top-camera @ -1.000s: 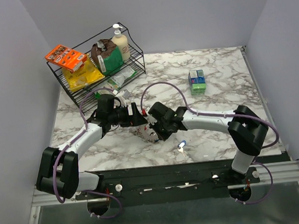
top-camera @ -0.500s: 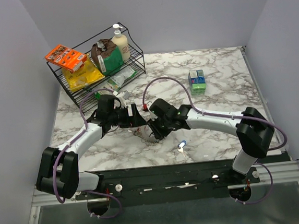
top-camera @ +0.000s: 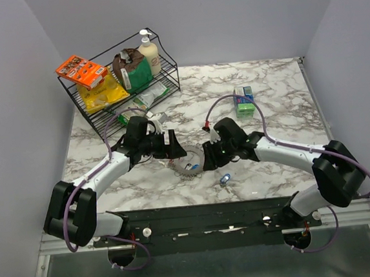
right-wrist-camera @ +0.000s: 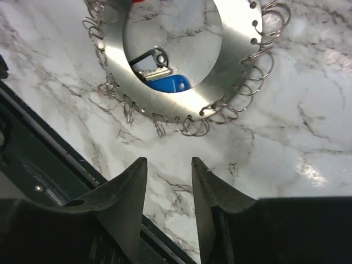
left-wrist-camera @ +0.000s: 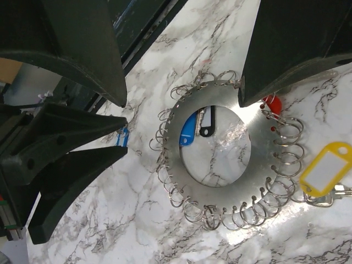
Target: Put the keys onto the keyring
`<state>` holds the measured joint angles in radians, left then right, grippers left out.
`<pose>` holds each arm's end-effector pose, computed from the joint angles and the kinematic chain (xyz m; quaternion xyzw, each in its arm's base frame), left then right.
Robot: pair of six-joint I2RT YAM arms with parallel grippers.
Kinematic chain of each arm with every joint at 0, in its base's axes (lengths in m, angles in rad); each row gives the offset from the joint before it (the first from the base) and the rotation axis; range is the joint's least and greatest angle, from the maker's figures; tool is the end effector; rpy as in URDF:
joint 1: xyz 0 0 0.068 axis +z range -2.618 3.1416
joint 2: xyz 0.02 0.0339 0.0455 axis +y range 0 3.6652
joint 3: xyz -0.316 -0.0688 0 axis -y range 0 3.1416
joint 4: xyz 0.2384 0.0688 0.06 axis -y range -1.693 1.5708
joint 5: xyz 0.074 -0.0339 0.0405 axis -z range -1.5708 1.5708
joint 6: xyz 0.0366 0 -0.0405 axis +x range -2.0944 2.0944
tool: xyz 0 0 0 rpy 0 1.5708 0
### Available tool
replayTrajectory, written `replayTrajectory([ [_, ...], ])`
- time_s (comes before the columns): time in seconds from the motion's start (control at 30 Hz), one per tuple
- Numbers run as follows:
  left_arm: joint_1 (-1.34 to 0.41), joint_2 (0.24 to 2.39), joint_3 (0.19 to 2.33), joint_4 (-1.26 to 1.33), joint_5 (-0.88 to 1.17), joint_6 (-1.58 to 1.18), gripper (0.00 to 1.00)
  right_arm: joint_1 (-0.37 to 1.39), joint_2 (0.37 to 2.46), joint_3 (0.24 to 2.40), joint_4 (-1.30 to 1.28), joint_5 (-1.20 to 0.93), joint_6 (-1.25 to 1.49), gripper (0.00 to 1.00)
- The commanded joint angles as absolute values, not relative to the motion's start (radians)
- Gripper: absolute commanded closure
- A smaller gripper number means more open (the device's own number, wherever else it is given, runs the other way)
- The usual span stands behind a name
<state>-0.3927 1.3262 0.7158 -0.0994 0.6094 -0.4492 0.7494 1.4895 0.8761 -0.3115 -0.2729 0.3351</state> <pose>0.2249 -0.1158 0.2648 0.1007 0.8701 -0.4115 0.2519 0.2053 0.2045 0.2530 -0.2355 0.9105 0.2727 0.2027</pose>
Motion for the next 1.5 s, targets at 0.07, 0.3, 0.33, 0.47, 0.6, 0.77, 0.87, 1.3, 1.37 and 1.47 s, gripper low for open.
replayTrajectory([
  [0.07,-0.405,1.348,0.749,-0.078,0.604,-0.433,0.09,0.749,1.401,0.683,-0.01,-0.507,0.465,0.56],
  [0.3,-0.405,1.353,0.756,-0.061,0.617,-0.437,0.09,0.749,1.479,0.577,0.222,-0.525,0.604,0.59],
  [0.33,-0.405,1.348,0.756,-0.058,0.615,-0.437,0.08,0.749,1.479,0.562,0.247,-0.509,0.618,0.59],
  [0.47,-0.405,1.348,0.752,-0.046,0.614,-0.442,0.07,0.747,1.471,0.532,0.314,-0.416,0.647,0.59],
  [0.6,-0.405,1.347,0.746,-0.025,0.62,-0.449,0.07,0.749,1.499,0.535,0.324,-0.384,0.661,0.59],
  [0.77,-0.405,1.348,0.746,-0.021,0.621,-0.451,0.06,0.747,1.543,0.529,0.353,-0.371,0.684,0.6],
  [0.87,-0.405,1.35,0.747,-0.023,0.624,-0.451,0.07,0.749,1.559,0.522,0.37,-0.368,0.696,0.62],
  [1.3,-0.405,1.354,0.735,-0.006,0.629,-0.454,0.07,0.749,1.631,0.526,0.385,-0.333,0.695,0.63],
  [1.37,-0.405,1.364,0.744,-0.009,0.632,-0.451,0.07,0.749,1.649,0.54,0.394,-0.334,0.693,0.64],
  [1.47,-0.405,1.368,0.755,-0.009,0.634,-0.448,0.07,0.749,1.672,0.554,0.388,-0.33,0.686,0.66],
])
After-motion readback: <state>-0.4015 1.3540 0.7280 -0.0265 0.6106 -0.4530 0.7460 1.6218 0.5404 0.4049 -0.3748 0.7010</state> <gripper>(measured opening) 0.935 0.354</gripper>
